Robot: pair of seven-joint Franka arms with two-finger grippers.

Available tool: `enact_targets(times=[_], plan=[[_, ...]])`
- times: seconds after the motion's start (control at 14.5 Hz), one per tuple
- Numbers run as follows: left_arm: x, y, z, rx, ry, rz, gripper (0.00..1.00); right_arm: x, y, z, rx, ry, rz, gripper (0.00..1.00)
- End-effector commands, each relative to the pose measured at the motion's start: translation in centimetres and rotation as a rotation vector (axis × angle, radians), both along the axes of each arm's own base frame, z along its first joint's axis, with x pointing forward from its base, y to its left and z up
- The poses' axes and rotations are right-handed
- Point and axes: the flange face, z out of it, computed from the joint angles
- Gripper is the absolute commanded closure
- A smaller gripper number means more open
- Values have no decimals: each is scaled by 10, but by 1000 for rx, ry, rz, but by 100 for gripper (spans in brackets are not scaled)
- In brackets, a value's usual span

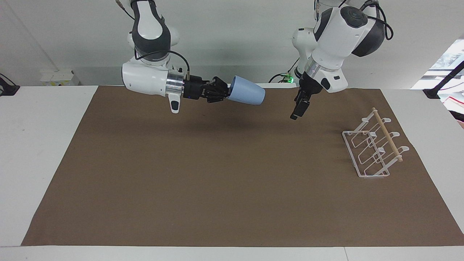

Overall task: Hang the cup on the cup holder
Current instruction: 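Hold the cup out with the right gripper while the left gripper approaches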

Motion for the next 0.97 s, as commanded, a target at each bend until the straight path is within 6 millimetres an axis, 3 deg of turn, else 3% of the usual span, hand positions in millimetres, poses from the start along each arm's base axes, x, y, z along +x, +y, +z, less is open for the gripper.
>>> enact_targets(times=[0.0,0.07,0.34,0.76,0.9], plan=[[-14,-22,4,130,38,140,4,-9,-1,-9,40,-14,-25,100],[-18,-24,8,149,44,195,4,-13,9,-10,40,-12,-9,100],[-14,-31,21,128,43,313,4,-16,10,-13,44,-1,-12,100],[-23,-70,32,34,48,297,4,-16,11,-15,27,-2,-32,100],[-29,-84,34,-5,53,315,4,-20,22,-17,13,-5,-30,100]])
